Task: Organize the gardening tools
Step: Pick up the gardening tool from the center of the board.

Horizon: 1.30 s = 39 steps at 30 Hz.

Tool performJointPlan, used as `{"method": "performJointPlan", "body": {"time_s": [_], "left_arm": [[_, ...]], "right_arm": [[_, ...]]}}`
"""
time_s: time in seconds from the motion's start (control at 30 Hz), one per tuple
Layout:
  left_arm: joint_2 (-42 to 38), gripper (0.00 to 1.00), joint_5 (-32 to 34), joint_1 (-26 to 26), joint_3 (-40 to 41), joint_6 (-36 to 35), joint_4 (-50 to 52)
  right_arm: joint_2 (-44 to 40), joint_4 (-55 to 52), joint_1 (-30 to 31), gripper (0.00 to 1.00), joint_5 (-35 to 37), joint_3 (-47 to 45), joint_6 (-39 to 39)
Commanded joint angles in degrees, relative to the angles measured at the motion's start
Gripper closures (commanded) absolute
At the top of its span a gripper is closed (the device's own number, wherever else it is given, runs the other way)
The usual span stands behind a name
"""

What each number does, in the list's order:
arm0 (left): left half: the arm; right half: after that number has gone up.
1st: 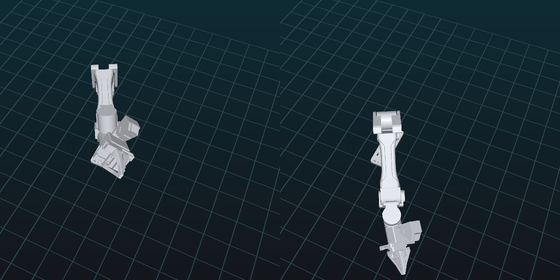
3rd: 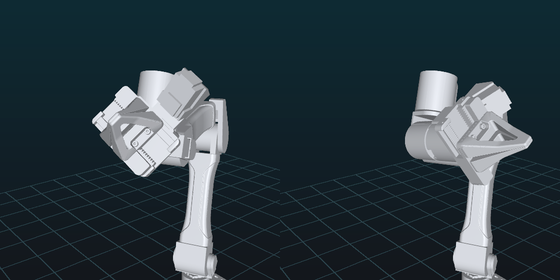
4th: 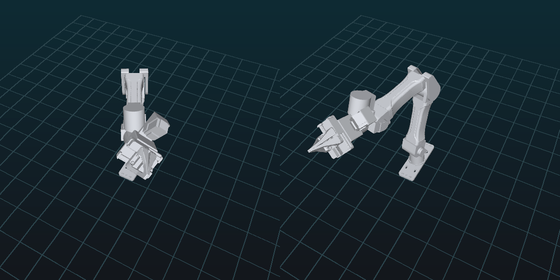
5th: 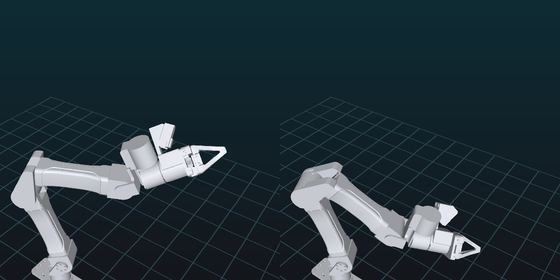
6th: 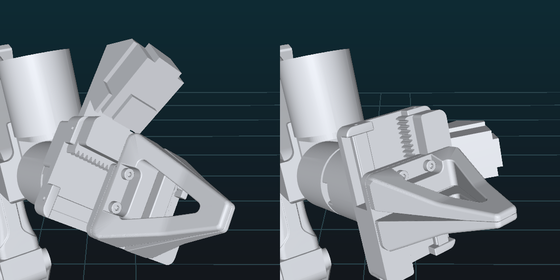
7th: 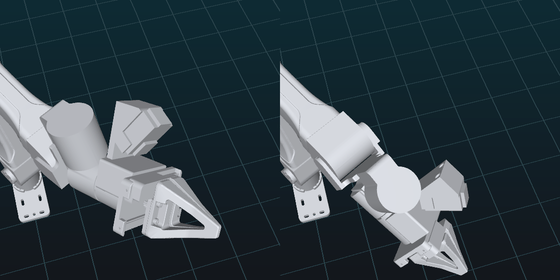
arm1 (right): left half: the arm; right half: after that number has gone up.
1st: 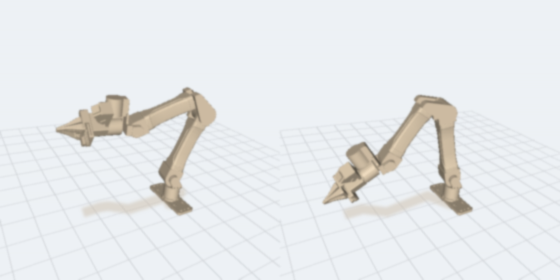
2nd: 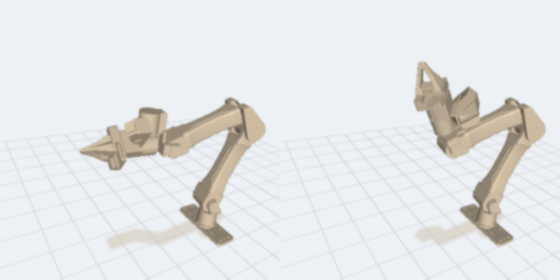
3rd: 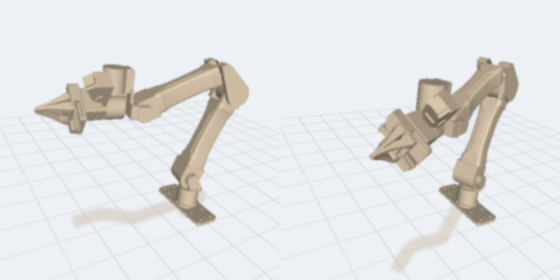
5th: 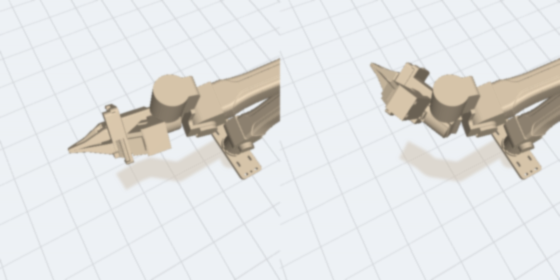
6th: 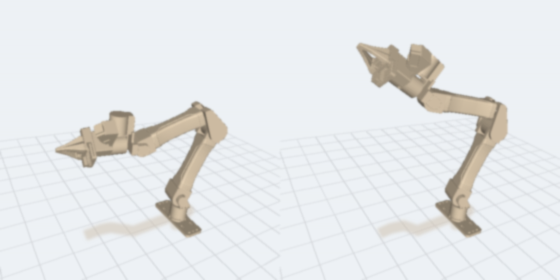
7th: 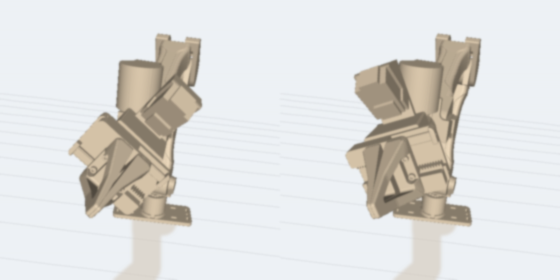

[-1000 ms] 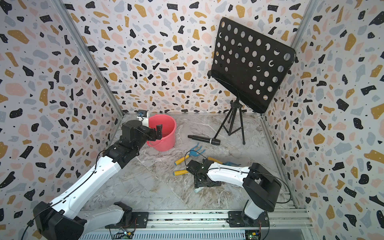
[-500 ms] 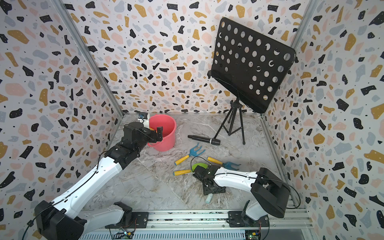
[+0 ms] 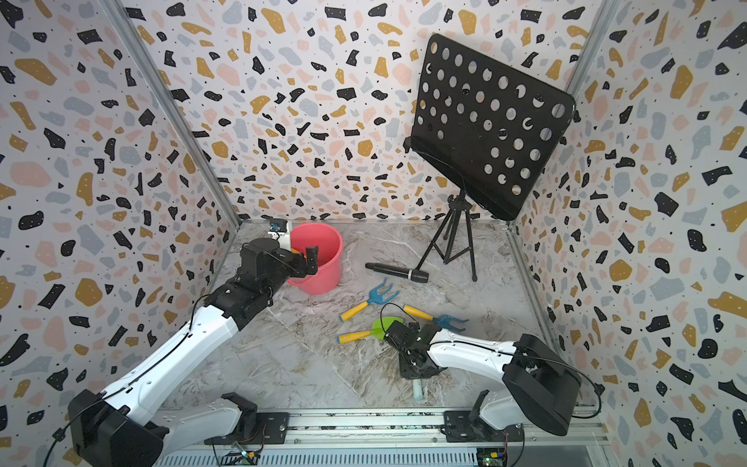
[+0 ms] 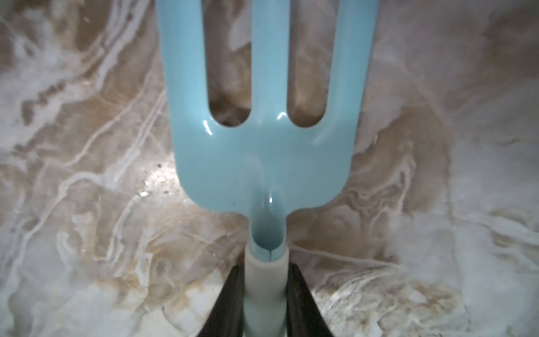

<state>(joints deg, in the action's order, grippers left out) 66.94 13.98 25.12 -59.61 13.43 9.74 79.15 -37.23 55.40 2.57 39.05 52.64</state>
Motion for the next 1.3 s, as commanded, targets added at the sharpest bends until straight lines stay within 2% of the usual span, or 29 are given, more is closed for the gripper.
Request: {"method": "performJointPlan", "body": {"time_s": [0.0, 0.1, 0.43, 0.6, 0.73, 0.83, 1.0, 1.13, 1.27], "left_arm": [[-0.08, 0.01, -0.61, -0.29, -0.47, 1.59, -1.74], [0.65, 0.01, -2.72, -0.29, -1.63, 3.05, -0.43], [1.79, 0.0, -11.56, -0.28, -4.29, 8.6, 4.41], [2.0, 0.0, -19.84, -0.28, -4.28, 11.8, 5.97], [3.61, 0.01, -29.1, -0.16, -4.34, 14.5, 6.68], [4.45, 0.0, -35.74, -0.01, -3.12, 16.7, 4.62], [4.07, 0.0, -41.82, 1.63, -1.69, 18.04, 1.69], [2.93, 0.01, -43.39, 4.02, -0.3, 17.66, -0.07], [2.04, 0.0, -42.07, 6.28, 2.02, 16.04, -0.78]], "right_arm": [[-1.28, 0.5, -0.11, 0.94, 1.05, -1.33, -1.76], [-2.53, -0.77, -0.11, 1.0, 3.18, -0.99, -2.62], [-10.54, -3.02, -0.11, 1.0, 13.87, 1.64, -12.4], [-16.1, 2.93, -0.11, 1.0, 17.8, 2.18, -19.89], [-18.54, 9.03, -0.11, 1.0, 21.06, 2.8, -24.38], [-18.88, 13.92, -0.11, 1.0, 21.8, 2.87, -27.77], [-17.71, 20.33, -0.11, 1.0, 22.12, 3.28, -32.51], [-17.59, 24.88, -0.11, 1.0, 20.58, 3.12, -34.54], [-17.63, 28.71, -0.06, 1.0, 17.98, 3.04, -36.53]]}}
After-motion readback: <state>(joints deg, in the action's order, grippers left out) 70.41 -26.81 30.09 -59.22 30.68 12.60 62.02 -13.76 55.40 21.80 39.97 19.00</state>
